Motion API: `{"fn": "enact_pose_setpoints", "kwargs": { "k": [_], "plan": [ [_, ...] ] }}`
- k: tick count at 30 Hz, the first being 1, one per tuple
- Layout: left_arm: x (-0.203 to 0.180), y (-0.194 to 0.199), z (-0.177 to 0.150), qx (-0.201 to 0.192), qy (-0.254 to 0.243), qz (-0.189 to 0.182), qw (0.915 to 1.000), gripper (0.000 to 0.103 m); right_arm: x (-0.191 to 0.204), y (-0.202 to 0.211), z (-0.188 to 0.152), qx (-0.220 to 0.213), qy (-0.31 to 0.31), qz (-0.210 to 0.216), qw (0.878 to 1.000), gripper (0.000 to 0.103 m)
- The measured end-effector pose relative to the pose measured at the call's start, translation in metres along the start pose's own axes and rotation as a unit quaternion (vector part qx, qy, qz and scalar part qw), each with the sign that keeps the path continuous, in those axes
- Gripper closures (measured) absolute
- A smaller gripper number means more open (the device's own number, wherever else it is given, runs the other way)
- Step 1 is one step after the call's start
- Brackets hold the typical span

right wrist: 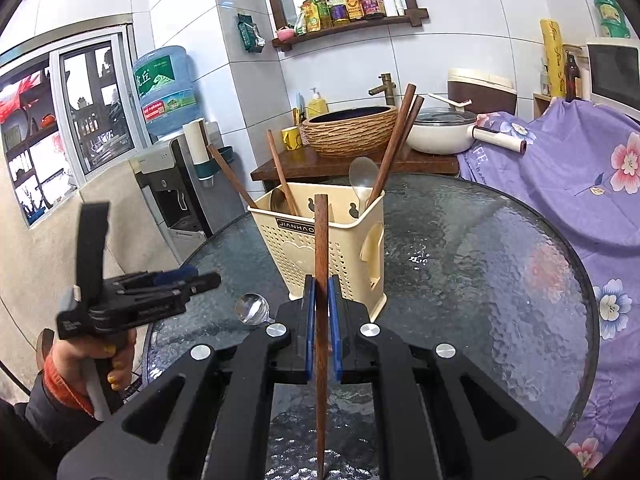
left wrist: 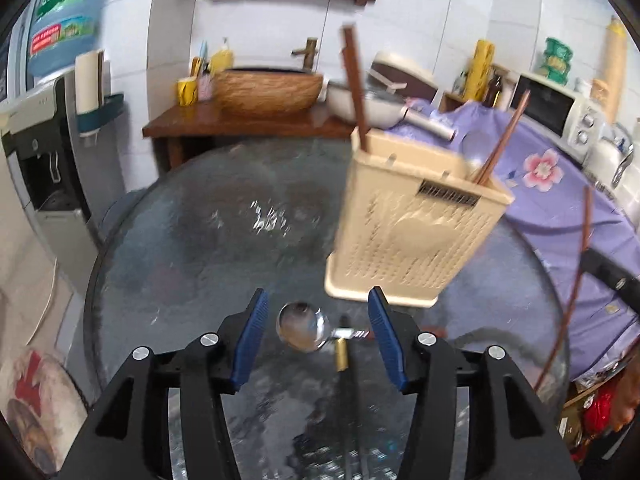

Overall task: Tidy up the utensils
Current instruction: 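Grasp a black chopstick with the left tool while the right tool holds the wooden chopstick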

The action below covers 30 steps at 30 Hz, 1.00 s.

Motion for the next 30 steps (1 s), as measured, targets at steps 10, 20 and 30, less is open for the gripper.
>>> {"fn": "enact_pose_setpoints", "kwargs": {
  "k": [10,20,30],
  "plan": [
    [-0.01,-0.035,-0.062,0.097,-0.078,0.006,0.9922,0.072,0.003,-0.003,0.0,0.002,0.004,0.001,1.0,0.096],
    [-0.006,-0.044,-0.078,0.114,-0.084,0.012,0.9898,0.079,0.002,-0.005,0.0,0.002,0.0,0.002,1.0,0.096],
    [-0.016,-0.059,-0.07,0.118,-0.105,0.026,0.9871,0.081,0.006,-0.005,0.003,-0.003,0.0,0.008,1.0,0.096]
  ]
}}
Point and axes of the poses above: each gripper's, at about its wrist camera, not at the fingertips, and y roughly against the way its jaws point, x to its left, z to its top, the point moved 3 cm from there along -y, roughly the way its jaws point, and after that the axes turned 10 degrees about y, right-handed, at the moved point
